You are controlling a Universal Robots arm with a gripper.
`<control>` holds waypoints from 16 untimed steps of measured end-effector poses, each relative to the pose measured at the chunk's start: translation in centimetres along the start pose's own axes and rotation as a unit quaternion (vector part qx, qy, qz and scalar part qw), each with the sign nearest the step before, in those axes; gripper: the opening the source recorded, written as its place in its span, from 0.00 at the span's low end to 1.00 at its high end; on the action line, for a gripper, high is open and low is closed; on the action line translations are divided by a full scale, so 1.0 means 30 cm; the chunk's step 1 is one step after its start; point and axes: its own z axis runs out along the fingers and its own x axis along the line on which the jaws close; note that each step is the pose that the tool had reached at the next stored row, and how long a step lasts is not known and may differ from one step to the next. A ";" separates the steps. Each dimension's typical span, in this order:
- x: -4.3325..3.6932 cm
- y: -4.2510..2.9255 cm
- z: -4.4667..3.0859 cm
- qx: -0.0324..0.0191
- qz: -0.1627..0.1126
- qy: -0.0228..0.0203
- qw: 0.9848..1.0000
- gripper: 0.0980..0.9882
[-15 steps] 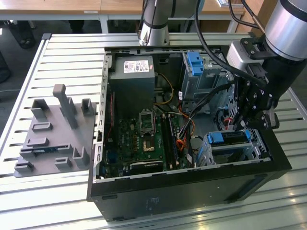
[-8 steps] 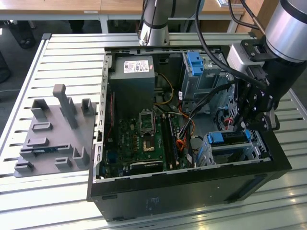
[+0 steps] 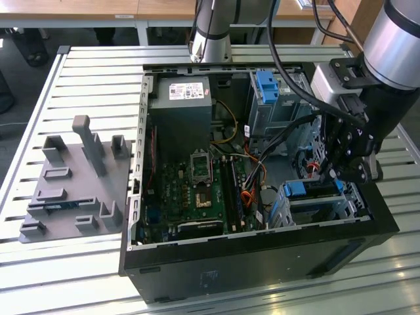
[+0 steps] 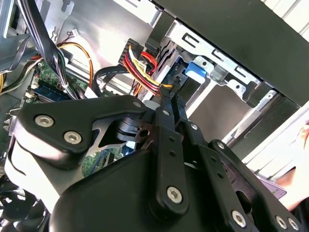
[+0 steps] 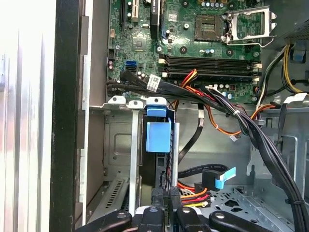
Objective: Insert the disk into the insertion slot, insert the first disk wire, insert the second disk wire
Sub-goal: 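Insert the first disk wire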
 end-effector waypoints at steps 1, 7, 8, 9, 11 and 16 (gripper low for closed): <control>0.000 0.000 0.001 0.000 0.000 0.000 1.000 0.07; 0.004 0.000 0.005 0.001 0.000 0.000 1.000 0.07; 0.004 0.000 0.006 0.001 0.000 0.000 1.000 0.07; 0.004 0.001 0.007 0.001 0.000 0.000 1.000 0.07; 0.004 0.000 0.009 0.001 0.000 0.000 1.000 0.07; 0.002 0.000 0.012 0.001 0.002 0.000 1.000 0.07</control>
